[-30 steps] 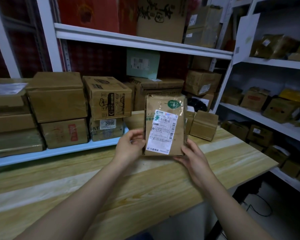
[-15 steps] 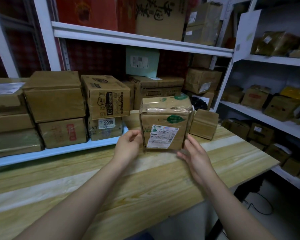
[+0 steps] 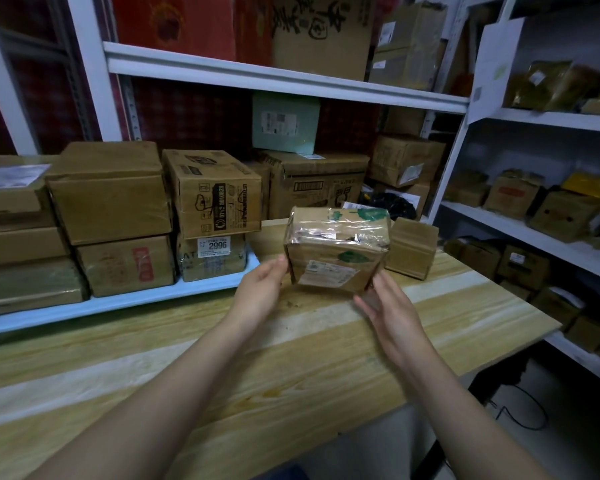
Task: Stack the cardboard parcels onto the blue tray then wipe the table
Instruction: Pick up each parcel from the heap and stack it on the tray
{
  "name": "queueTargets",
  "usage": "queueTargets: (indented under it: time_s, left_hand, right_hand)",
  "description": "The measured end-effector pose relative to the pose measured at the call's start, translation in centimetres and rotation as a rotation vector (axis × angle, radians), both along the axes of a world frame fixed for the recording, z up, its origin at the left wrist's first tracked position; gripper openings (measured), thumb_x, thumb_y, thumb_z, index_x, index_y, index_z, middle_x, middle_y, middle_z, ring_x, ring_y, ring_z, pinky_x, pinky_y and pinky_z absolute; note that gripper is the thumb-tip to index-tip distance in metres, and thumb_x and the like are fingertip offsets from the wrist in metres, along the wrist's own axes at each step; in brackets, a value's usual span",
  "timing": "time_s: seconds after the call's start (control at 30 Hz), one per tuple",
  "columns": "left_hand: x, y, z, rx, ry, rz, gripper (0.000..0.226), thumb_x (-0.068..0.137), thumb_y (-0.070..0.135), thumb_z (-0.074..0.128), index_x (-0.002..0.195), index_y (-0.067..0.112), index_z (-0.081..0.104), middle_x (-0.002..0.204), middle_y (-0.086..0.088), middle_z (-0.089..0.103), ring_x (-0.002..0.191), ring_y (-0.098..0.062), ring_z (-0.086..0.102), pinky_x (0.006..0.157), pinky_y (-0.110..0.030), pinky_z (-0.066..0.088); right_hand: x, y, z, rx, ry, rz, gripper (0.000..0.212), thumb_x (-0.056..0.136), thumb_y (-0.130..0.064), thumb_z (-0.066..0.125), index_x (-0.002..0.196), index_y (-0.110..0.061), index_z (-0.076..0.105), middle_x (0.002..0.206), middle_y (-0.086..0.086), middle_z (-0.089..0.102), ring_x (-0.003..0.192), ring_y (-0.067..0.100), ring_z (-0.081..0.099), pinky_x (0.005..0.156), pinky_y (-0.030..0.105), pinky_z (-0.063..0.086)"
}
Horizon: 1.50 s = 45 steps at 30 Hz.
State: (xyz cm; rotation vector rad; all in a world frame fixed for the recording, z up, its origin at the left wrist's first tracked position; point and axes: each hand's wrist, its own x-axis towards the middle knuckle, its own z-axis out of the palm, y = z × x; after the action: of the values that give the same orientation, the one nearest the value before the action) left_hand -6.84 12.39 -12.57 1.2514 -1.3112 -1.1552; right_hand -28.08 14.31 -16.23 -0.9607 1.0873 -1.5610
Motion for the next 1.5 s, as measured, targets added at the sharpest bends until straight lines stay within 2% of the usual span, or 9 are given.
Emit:
queueTargets:
  time_s: [0.13, 0.43, 0.53, 0.67, 0.8, 0.93, 1.07, 1.2, 1.5]
  left_hand:
    - [0.2, 0.0, -0.3, 0.012, 0.017, 0.007, 0.039, 0.096, 0.052, 0.046, 0.124, 0.028, 0.057, 0.126, 0.008, 0.061, 0.117, -0.016, 0.055, 0.108, -0.041, 0.039]
    - [0.3, 0.5, 0.5, 0.008, 0.075, 0.007, 0.042, 0.104, 0.044, 0.027, 0.1, 0.029, 0.067, 0.122, 0.004, 0.062, 0.111, -0.015, 0.057, 0.107, -0.041, 0.038]
    - [0.3, 0.3, 0.4, -0.009, 0.024, 0.015, 0.041, 0.099, 0.049, 0.039, 0.113, 0.023, 0.067, 0.117, 0.007, 0.063, 0.113, -0.015, 0.056, 0.108, -0.043, 0.039]
    - [0.4, 0.1, -0.3, 0.027, 0.035, -0.001, 0.027, 0.095, 0.037, 0.057, 0.117, 0.025, 0.065, 0.118, 0.005, 0.067, 0.112, -0.015, 0.061, 0.107, -0.042, 0.043]
    - [0.4, 0.3, -0.1, 0.043, 0.098, -0.026, 0.032, 0.096, 0.016, 0.057, 0.127, 0.022, 0.06, 0.122, 0.001, 0.065, 0.113, -0.014, 0.06, 0.106, -0.033, 0.044]
    - [0.3, 0.7, 0.3, -0.001, 0.112, -0.038, 0.037, 0.095, 0.006, 0.056, 0.128, 0.021, 0.058, 0.127, -0.002, 0.062, 0.118, -0.014, 0.057, 0.108, -0.038, 0.042]
    - [0.4, 1.1, 0.7, -0.052, 0.127, -0.06, 0.042, 0.092, 0.003, 0.06, 0.13, 0.019, 0.056, 0.124, 0.004, 0.06, 0.106, 0.0, 0.058, 0.107, -0.033, 0.043]
    - [0.6, 1.3, 0.8, -0.081, 0.127, -0.082, 0.044, 0.091, 0.006, 0.064, 0.13, 0.023, 0.057, 0.121, 0.011, 0.061, 0.103, 0.007, 0.057, 0.097, -0.024, 0.048]
    - [0.7, 0.8, 1.5, -0.105, 0.053, -0.017, 0.044, 0.094, 0.008, 0.058, 0.132, 0.031, 0.057, 0.127, 0.007, 0.061, 0.119, -0.011, 0.055, 0.108, -0.039, 0.043]
  right_hand:
    - [0.4, 0.3, 0.4, 0.014, -0.016, -0.004, 0.049, 0.097, -0.047, 0.045, 0.139, -0.024, 0.054, 0.142, -0.003, 0.057, 0.134, 0.019, 0.05, 0.114, 0.048, 0.039]
    - [0.8, 0.2, 0.8, 0.07, -0.129, 0.016, 0.031, 0.103, -0.019, 0.049, 0.131, -0.013, 0.06, 0.12, 0.007, 0.072, 0.117, 0.026, 0.065, 0.108, 0.047, 0.046]
    - [1.1, 0.4, 1.0, 0.106, -0.134, 0.034, 0.032, 0.104, -0.024, 0.045, 0.129, -0.012, 0.062, 0.121, 0.013, 0.071, 0.117, 0.032, 0.063, 0.097, 0.044, 0.052]
    - [1.1, 1.0, 1.4, 0.145, -0.106, 0.098, 0.049, 0.1, -0.048, 0.038, 0.129, -0.016, 0.061, 0.117, 0.013, 0.073, 0.113, 0.03, 0.066, 0.1, 0.049, 0.049]
    - [1.2, 0.9, 1.2, 0.147, -0.108, 0.117, 0.04, 0.1, -0.035, 0.049, 0.136, -0.019, 0.056, 0.122, 0.01, 0.071, 0.114, 0.027, 0.067, 0.099, 0.048, 0.051]
    - [1.5, 0.6, 1.2, 0.126, -0.15, 0.149, 0.036, 0.101, -0.023, 0.051, 0.137, -0.025, 0.053, 0.126, 0.006, 0.069, 0.115, 0.024, 0.067, 0.1, 0.048, 0.051]
    - [1.7, 0.5, 1.1, 0.126, -0.149, 0.15, 0.039, 0.103, -0.019, 0.048, 0.142, -0.024, 0.049, 0.129, 0.004, 0.068, 0.119, 0.024, 0.065, 0.104, 0.052, 0.048]
    - [2.0, 0.6, 1.5, 0.124, -0.155, 0.155, 0.024, 0.104, -0.021, 0.046, 0.124, -0.028, 0.058, 0.123, 0.004, 0.071, 0.115, 0.023, 0.067, 0.1, 0.049, 0.051]
    - [1.7, 0.4, 2.2, 0.059, -0.086, 0.113, 0.053, 0.098, -0.01, 0.055, 0.147, -0.028, 0.043, 0.127, 0.004, 0.069, 0.117, 0.024, 0.065, 0.106, 0.053, 0.046]
